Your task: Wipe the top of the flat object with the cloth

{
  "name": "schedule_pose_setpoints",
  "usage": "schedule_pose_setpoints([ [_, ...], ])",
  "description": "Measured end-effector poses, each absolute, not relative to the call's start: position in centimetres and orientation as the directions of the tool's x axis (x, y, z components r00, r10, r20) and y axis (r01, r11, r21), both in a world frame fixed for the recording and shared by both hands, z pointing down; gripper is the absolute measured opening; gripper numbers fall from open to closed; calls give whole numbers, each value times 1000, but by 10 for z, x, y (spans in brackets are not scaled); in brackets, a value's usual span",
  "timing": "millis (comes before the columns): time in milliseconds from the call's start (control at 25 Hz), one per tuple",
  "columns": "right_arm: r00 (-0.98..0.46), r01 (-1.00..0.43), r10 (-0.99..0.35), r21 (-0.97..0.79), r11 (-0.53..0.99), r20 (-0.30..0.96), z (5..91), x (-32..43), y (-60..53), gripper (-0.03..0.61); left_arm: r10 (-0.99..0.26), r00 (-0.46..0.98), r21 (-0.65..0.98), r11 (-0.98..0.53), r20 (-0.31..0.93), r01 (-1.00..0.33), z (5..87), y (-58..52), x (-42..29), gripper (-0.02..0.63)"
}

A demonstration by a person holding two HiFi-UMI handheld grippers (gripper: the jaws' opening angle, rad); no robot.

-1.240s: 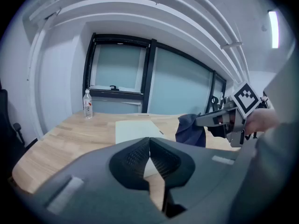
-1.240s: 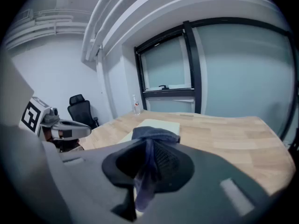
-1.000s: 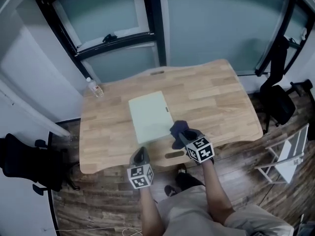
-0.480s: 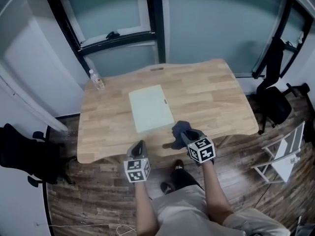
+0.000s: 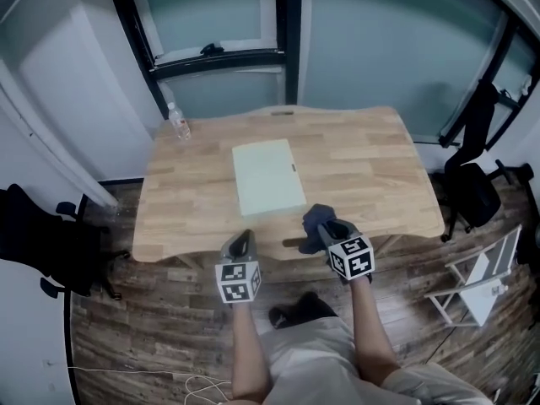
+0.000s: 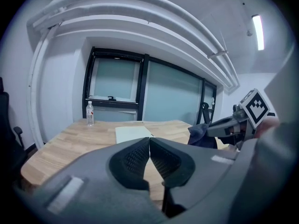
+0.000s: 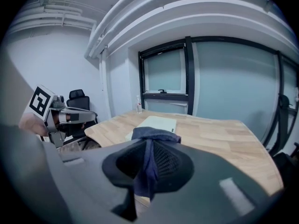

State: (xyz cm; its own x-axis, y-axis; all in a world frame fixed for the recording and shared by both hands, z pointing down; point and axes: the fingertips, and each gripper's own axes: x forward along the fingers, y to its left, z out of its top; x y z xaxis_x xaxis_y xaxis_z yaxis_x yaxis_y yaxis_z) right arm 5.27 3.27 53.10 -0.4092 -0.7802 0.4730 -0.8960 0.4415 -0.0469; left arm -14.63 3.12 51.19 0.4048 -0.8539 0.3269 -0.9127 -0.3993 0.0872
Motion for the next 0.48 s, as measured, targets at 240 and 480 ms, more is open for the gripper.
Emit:
schedule_pose_setpoints([
  [240,-430,-883,-775,-40,467,463,524,50,46,46,-875,378,105,-364,301,-926,508,43,-140,9],
  [480,-399,-902,-814,-22,431,422,526,56,72,46,-896,347,99,-332,278,-938,506,76,-135,9],
])
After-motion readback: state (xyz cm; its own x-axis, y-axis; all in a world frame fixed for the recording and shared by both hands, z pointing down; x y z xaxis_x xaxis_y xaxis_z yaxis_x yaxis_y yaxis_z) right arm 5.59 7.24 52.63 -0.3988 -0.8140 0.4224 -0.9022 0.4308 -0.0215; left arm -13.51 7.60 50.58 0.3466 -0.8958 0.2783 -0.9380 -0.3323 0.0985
